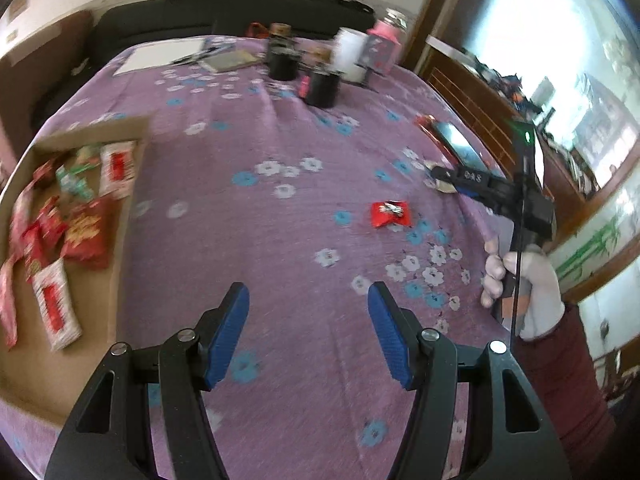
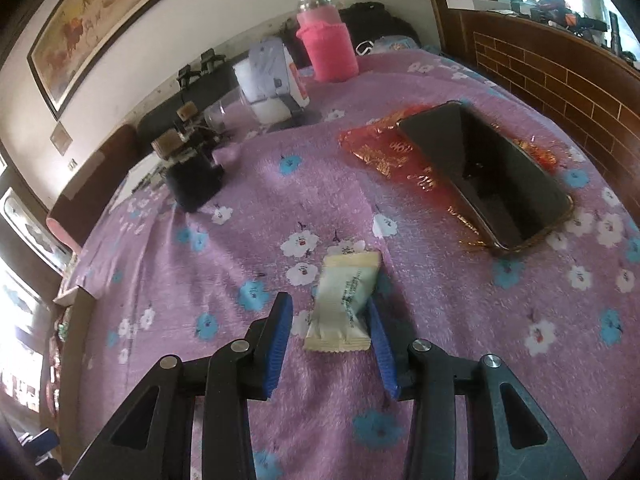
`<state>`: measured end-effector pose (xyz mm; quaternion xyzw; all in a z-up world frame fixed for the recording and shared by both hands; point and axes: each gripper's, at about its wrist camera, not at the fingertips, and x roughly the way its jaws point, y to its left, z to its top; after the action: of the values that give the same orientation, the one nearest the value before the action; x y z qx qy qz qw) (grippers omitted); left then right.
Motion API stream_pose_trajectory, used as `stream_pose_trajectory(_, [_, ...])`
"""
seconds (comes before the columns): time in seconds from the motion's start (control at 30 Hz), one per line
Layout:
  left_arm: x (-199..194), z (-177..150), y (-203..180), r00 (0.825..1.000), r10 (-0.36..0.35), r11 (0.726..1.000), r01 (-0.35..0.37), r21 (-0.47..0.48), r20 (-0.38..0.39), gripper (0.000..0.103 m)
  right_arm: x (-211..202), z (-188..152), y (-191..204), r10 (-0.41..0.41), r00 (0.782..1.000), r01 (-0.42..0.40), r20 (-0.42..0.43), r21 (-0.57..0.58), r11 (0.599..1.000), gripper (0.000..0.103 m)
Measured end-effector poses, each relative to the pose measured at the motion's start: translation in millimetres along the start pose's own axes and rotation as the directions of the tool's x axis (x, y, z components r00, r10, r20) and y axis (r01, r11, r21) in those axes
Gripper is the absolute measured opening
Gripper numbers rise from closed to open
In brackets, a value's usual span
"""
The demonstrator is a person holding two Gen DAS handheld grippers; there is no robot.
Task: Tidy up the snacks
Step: 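Grasp the cream-wrapped snack with the right gripper while the left gripper grasps the small red candy, then carry the cream snack and red candy into the box and release both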
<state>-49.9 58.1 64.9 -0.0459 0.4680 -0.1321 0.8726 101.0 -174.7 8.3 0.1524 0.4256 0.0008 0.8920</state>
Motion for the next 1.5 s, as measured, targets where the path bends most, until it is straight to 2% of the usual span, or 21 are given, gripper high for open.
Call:
stream_pose_trajectory(0.03, [5.5,2.8,-6.7,1.000,-0.004,1.000,0.004,0.024,-0.003,0.061,0.6,0.9,-0.2,0.004,1.000,-0.004,0.005,-0.003,1.000,0.042])
stream_pose_trajectory(0.13, [25.7,12.6,-31.5,1.000,-0.009,0.993,0.011,0.119,-0.012,0.060,1.9,1.4,-1.8,-0.004,1.000,0.004,0.001,-0.023,1.000,0.029])
stream_pose_trajectory(0.3, [61.6,26.3,-68.6,1.000,-0.007,0.963,0.014,0.268,-0.029,0.060,-4.2,-1.6,-6.9,0.012,1.000,-0.012,0.010,-0.009,1.000,0.029])
stream_pose_trajectory(0.53, [98.8,43.0,-86.0,0.999,0.020,0.940,-0.005,0.342,-0.042,0.060,-9.0,-2.8,-10.4,0.041,0.999,-0.041,0.003,0.005,0.999,0.029])
stream_pose_trajectory(0.77, [121.8,49.8,-87.7,0.998,0.017,0.939,0.004,0.345,-0.058,0.060,-9.5,-2.8,-11.2,0.063,0.998,-0.063,-0.003,0.022,0.998,0.029])
stream_pose_trajectory(1.0, [124.1,50.1,-93.4,0.999,0.006,0.930,0.009,0.368,-0.037,0.060,-9.9,-3.8,-11.4,0.068,0.998,-0.068,-0.004,0.029,0.997,0.029])
stream_pose_trajectory(1.03, [123.3,49.0,-93.7,0.999,0.004,0.929,0.009,0.370,-0.035,0.058,-9.8,-3.8,-11.4,0.068,0.998,-0.068,-0.004,0.028,0.997,0.029])
stream_pose_trajectory(1.1, [119.4,46.7,-94.7,1.000,0.012,0.928,-0.003,0.372,-0.023,0.034,-9.5,-4.1,-11.1,0.069,0.998,-0.069,-0.004,0.026,0.997,0.029])
stream_pose_trajectory(1.13, [117.2,46.3,-94.9,0.999,0.027,0.930,-0.017,0.367,-0.022,0.027,-9.4,-4.4,-10.7,0.067,0.998,-0.067,-0.003,0.025,0.997,0.029])
stream_pose_trajectory(1.23, [105.6,44.9,-91.1,0.999,0.038,0.942,-0.037,0.335,0.004,0.026,-8.6,-4.8,-10.1,0.066,0.998,-0.066,-0.003,0.021,0.998,0.029])
stream_pose_trajectory(1.5, [48.1,28.8,-66.7,0.998,-0.002,0.973,-0.013,0.228,0.064,0.026,-13.3,-7.2,-1.3,0.069,0.997,-0.068,0.023,-0.026,0.997,0.029])
